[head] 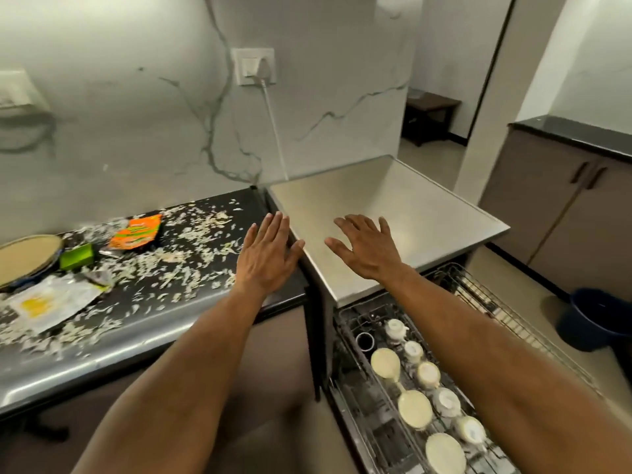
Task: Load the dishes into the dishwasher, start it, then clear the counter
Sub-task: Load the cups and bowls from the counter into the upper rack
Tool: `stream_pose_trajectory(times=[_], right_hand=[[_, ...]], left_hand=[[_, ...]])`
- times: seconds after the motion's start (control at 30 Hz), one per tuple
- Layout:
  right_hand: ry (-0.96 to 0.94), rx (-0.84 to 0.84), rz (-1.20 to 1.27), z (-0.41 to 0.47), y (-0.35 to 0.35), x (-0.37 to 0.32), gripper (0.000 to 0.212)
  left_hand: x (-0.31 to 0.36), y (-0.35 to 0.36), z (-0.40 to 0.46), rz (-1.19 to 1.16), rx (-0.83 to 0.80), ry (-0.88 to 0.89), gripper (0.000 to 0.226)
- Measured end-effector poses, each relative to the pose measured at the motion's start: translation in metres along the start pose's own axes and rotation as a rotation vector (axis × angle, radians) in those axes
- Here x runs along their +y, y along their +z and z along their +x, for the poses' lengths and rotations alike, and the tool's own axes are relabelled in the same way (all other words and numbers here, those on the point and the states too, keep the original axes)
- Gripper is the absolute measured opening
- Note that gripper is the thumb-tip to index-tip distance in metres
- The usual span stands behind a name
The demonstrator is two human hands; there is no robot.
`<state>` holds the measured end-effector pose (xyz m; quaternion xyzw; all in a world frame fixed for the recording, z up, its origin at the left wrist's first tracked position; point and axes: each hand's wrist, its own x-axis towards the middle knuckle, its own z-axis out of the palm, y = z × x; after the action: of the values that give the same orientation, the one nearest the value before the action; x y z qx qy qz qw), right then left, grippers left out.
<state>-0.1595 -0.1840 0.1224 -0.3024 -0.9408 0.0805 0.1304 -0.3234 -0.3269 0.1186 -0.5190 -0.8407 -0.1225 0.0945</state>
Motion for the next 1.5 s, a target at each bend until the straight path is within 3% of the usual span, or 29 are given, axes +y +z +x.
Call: stream_pose_trajectory(times=[0.2,0.33,0.47,0.67,0.8,0.9,1.0,1.17,1.33,1.5], right_hand=[[-0.077,-0.011,0.008,0.025,0.021,-0.078,0.08],[-0.145,-0.055,0.028,0.044,0.042,-0.134,0.066],[-0.203,-0.087,0.042,0.062,0.066,-0.181,0.067],[-0.337,-0.128,0.051,0.092,0.1,-0.242,0.071],[-0.401,-0.147,0.065,0.116,0.118,-0.271,0.073],[-0.461,-0.176,0.092,0.144,0.138,-0.297,0.072],[-0.529,-0.206,0.091,0.175,0.156,-0.317,0.083],[-0.634,-0.25,0.09,0.222,0.176,-0.342,0.074],[-0.691,-0.303,0.101,0.262,0.196,-0.363,0.073],[-0.727,-0.34,0.093,0.296,0.22,-0.384,0.07]], left_hand=[[-0.081,-0.014,-0.034,-0.005,0.061,-0.085,0.084],[-0.137,-0.021,-0.058,-0.001,0.056,-0.156,0.08],[-0.187,-0.022,-0.081,0.011,0.016,-0.243,0.067],[-0.254,-0.023,-0.113,0.02,0.011,-0.381,0.076],[-0.285,-0.022,-0.126,0.049,0.008,-0.452,0.072],[-0.316,-0.02,-0.131,0.072,-0.003,-0.535,0.082],[-0.344,-0.017,-0.122,0.096,-0.001,-0.618,0.082],[-0.372,-0.014,-0.1,0.114,0.024,-0.686,0.084],[-0.393,-0.01,-0.086,0.143,-0.022,-0.748,0.068],[-0.423,-0.006,-0.077,0.14,-0.055,-0.779,0.066]])
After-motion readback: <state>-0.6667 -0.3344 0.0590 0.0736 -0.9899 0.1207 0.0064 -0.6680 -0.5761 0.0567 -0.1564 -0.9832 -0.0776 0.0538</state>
